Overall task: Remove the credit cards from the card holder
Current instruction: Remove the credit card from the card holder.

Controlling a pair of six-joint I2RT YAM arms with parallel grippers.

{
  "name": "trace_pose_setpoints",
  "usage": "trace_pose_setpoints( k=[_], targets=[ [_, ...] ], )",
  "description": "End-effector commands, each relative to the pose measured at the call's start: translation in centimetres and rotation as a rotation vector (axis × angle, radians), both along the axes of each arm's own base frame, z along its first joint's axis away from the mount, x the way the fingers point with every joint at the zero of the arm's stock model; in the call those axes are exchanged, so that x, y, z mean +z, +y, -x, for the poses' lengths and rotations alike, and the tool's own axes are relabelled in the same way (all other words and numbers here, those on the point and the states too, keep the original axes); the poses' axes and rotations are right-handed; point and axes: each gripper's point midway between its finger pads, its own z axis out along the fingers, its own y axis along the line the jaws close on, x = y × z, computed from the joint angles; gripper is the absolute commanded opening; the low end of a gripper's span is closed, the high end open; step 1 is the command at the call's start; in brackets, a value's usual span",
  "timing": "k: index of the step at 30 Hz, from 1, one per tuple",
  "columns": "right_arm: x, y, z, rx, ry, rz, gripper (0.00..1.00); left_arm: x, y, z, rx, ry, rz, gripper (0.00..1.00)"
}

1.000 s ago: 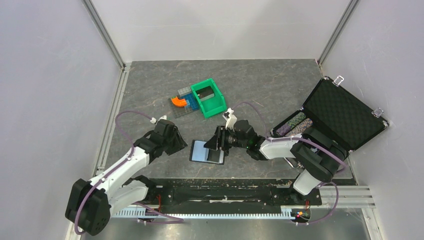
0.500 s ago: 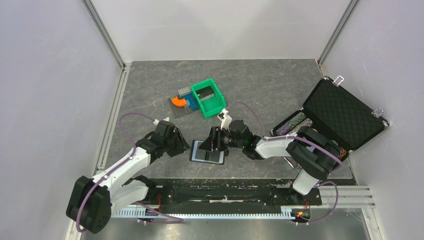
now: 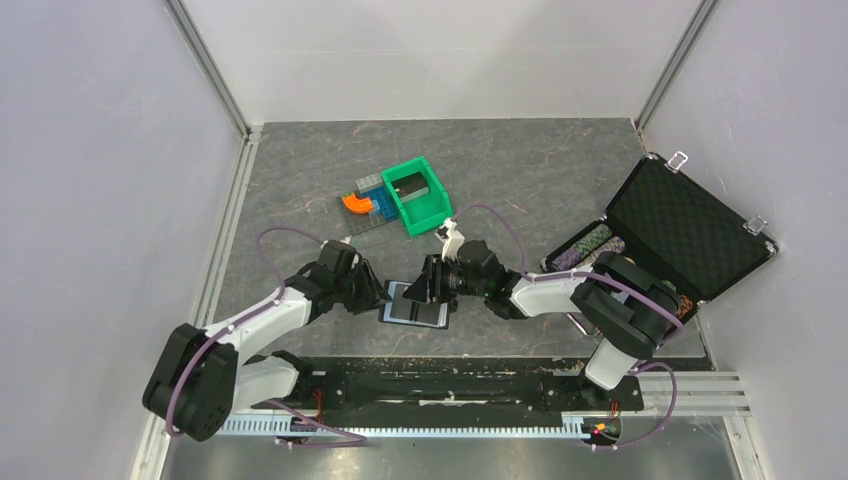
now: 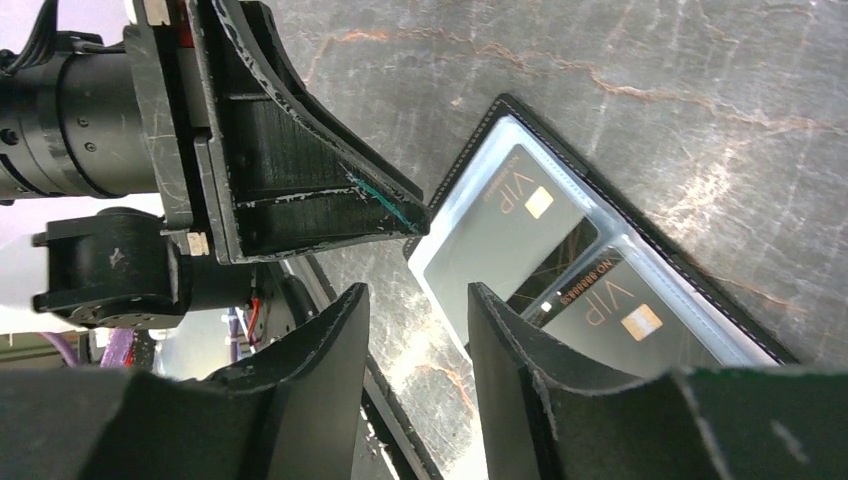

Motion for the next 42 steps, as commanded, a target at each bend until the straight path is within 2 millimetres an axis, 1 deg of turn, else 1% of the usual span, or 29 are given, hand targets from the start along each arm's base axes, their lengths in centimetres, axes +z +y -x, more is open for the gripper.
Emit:
trace_pose_setpoints(
  k=[1, 8, 14, 18, 24, 30, 36, 42],
  targets=[
    [-1.1, -0.1, -0.9, -0.029, -0.015, 0.049, 0.43, -0.2, -1.1, -0.2, -0.075, -0.027, 0.044, 0.43],
    [-2.7, -0.8, -1.5, -0.074, 0.002, 0.107, 0.42, -1.3, -1.4, 0.3, -0.097, 0.002, 0.051, 0.36],
    [-3.2, -0.9, -1.8, -0.085, 0.004, 0.125, 0.39, -1.7, -1.7, 0.9, -0.100, 0.018, 0.083, 0.28],
    [-3.8, -1.7, -2.3, -0.122, -0.001, 0.178, 0.38, -1.9, -1.6, 1.3, -0.101, 0.021, 0.088, 0.24],
    [-3.5, -2.5, -2.6, -0.149, -0.020, 0.215, 0.38, -1.6, -1.8, 1.4, -0.104, 0.017, 0.106, 0.18],
    [-3.9, -2.6, -2.4, -0.145, -0.006, 0.231, 0.38, -1.4, -2.2, 1.6, -0.109, 0.013, 0.127, 0.11],
    [-4.0, -2.4, -2.0, -0.137, 0.014, 0.203, 0.38, -1.7, -2.3, 1.8, -0.111, 0.020, 0.128, 0.09],
    [-4.0, -1.9, -1.7, -0.124, 0.035, 0.169, 0.34, -1.8, -2.4, 1.8, -0.111, 0.024, 0.130, 0.09]
  ],
)
